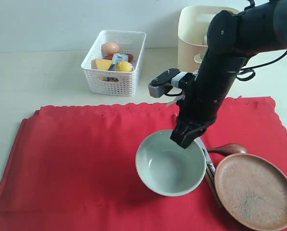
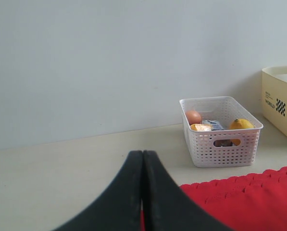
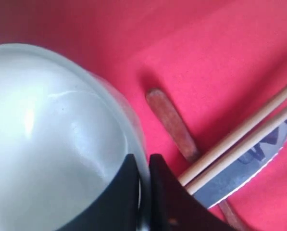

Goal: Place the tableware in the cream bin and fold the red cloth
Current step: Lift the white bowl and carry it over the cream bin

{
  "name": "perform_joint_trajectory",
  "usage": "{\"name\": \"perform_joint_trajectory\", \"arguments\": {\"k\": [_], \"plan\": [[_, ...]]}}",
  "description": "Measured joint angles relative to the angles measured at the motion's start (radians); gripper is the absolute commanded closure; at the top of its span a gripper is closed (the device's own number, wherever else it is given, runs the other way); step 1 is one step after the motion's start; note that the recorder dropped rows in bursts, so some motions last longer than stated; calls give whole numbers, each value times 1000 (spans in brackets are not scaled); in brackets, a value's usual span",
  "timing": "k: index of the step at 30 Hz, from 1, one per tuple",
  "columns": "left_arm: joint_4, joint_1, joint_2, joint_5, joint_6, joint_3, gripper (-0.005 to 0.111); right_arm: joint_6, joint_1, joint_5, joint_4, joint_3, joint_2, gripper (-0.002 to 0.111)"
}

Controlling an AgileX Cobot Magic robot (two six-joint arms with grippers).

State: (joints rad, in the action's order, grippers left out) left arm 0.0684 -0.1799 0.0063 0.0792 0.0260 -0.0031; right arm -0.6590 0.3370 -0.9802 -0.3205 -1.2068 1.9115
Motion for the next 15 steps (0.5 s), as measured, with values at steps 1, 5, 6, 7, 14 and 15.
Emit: {"name": "perform_joint_trajectory", "arguments": {"k": [1, 5, 6, 7, 14, 15], "plan": [[0, 0, 0, 0, 0, 0, 106, 0, 0, -5, 2, -9, -9, 108], [0, 0, 0, 0, 0, 0, 106, 0, 0, -20, 2, -39, -45, 108], [0, 0, 0, 0, 0, 0, 106, 0, 0, -23, 2, -44, -51, 108], [0, 0, 0, 0, 0, 0, 106, 0, -2, -26, 4, -49, -59, 108], [0, 0, 0, 0, 0, 0, 106, 0, -62, -35, 5, -91, -119, 108], [0, 0, 0, 0, 0, 0, 106, 0, -73, -35, 6, -98, -130, 108]]}}
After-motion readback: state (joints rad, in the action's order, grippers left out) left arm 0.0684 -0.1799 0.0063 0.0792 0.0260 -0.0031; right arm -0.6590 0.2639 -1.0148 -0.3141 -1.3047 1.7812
